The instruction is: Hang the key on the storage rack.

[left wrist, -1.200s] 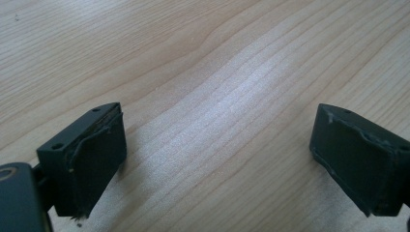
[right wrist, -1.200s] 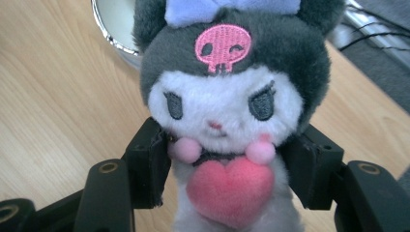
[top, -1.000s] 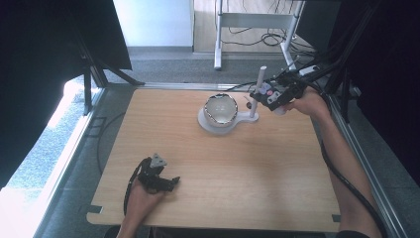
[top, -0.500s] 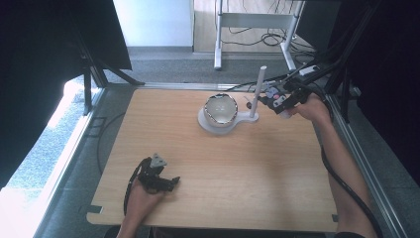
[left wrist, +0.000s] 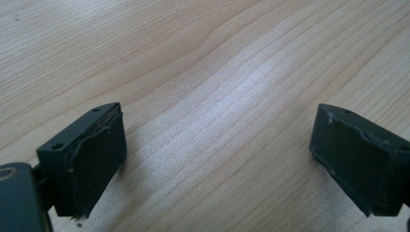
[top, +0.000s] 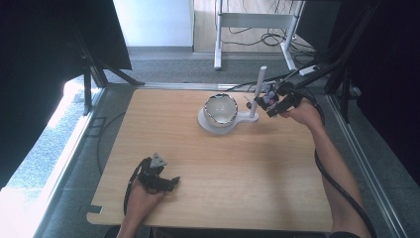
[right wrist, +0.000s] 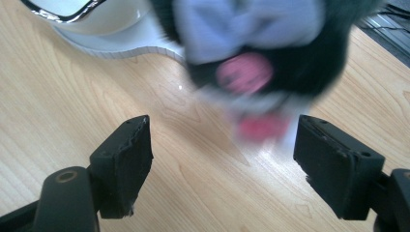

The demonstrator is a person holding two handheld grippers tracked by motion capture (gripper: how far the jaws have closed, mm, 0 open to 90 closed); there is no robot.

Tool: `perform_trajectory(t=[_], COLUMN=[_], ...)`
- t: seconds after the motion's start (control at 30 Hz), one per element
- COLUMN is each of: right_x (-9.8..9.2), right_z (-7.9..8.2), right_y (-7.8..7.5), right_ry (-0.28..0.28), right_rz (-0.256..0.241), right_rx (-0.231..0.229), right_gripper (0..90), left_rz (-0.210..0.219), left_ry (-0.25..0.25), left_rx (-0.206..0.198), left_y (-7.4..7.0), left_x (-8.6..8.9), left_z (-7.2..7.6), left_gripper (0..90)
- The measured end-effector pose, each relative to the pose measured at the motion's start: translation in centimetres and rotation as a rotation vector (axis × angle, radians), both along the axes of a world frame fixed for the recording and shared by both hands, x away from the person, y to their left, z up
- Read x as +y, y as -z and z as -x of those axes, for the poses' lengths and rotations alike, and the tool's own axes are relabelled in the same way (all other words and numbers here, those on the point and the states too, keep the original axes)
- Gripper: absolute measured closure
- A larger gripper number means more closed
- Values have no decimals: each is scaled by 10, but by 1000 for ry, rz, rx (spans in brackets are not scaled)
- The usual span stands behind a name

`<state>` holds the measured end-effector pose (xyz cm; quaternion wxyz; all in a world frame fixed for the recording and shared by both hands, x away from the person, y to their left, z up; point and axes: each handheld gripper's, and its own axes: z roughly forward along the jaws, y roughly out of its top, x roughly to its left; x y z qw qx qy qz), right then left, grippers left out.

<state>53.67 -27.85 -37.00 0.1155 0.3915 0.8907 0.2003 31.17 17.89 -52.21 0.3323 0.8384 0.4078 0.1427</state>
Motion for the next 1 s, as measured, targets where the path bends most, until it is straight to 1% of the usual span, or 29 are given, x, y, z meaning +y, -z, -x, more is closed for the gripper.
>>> perform_trajectory(t=[0.03, 0.07, 0.2, 0.27, 0.37, 0.5, 0.8, 0.83, 1.0], right_x=[0, -1, -3, -2, 1, 3, 10, 10, 11], right_z=[1, 1, 5, 8, 16, 20, 39, 41, 51], right_y=[0, 0, 1, 2, 4, 5, 7, 7, 8], right_ry=[7, 2, 3, -8, -30, -47, -103, -102, -120], right_rz=[6, 8, 5, 12, 11, 11, 15, 15, -1], right_rx=[-4, -6, -15, -20, -29, -35, -59, -60, -78], right_gripper=[189, 186, 165, 151, 135, 132, 109, 107, 95], left_rz=[0, 0, -1, -1, -1, -1, -1, -1, -1], left_ry=[0, 0, 0, 0, 0, 0, 0, 0, 0], left_rx=[0, 0, 0, 0, 0, 0, 0, 0, 0], left_y=[0, 0, 0, 0, 0, 0, 0, 0, 0], left_x=[0, 0, 0, 0, 0, 0, 0, 0, 0], left_z=[0, 0, 0, 0, 0, 0, 0, 0, 0], left_gripper=[58, 58, 58, 58, 58, 58, 58, 58, 58])
